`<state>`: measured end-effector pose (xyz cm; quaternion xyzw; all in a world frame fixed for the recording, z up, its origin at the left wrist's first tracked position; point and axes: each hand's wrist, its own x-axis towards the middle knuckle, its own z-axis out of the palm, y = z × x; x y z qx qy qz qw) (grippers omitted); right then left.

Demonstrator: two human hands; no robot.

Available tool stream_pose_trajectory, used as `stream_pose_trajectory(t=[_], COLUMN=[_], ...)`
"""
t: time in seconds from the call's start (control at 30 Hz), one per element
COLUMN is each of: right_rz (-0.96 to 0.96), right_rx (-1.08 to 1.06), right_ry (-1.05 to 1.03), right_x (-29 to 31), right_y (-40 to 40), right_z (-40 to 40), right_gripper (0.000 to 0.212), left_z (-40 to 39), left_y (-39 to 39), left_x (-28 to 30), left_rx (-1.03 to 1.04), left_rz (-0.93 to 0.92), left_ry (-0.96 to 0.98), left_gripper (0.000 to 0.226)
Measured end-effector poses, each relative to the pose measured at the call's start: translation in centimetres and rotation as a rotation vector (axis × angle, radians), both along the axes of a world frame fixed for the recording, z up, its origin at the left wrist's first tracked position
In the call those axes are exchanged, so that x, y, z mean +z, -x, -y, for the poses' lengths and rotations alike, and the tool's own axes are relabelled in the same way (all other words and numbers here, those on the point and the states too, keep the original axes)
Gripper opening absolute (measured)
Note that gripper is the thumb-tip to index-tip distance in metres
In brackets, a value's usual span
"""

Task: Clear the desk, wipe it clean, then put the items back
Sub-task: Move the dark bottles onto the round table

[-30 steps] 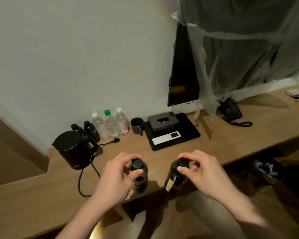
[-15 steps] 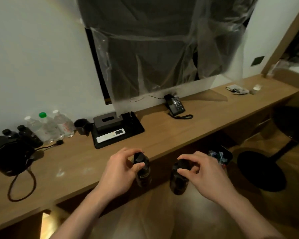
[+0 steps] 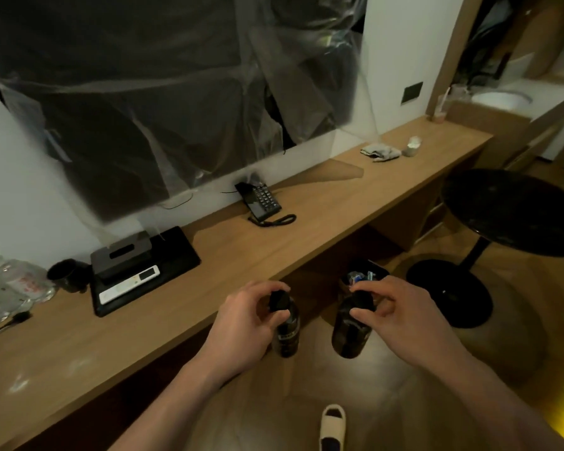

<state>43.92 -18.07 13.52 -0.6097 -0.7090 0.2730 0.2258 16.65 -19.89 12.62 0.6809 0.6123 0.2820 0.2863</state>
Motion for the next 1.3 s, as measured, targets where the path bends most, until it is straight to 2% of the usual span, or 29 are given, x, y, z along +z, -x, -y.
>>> stream_pose_trajectory(t=[0.5,0.7,1.07,1.3], right_rz=[0.056,0.033,0.061,0.112], right_rx=[-0.172,-0.227,-0.111,-0.030], right_ry=[-0.061,-0.047,0.038,0.031], right_x=[-0.1,-0.5,-2.2,-3.4], right_y=[-20.4,-30.0,-48.5,-56.2], right_z=[-13.6,-17.4,-24.6,-29.2], right_gripper=[0.038,0.041,0.041,0.043], left_z=[-18.8,-23.8,-27.2,-28.4], left_y=[-21.1,-30.6,-47.7,-55.1], left_x=[-1.7,-1.1,-3.1,-3.8], left_rx=[-0.163,-0.197,-0.051,0.034], left_rz=[-0.036,0.025,0.054,0.023], left_ry=[0.000,0.032,0.046,0.113], left_gripper=[0.037,0.036,0.037,0.038])
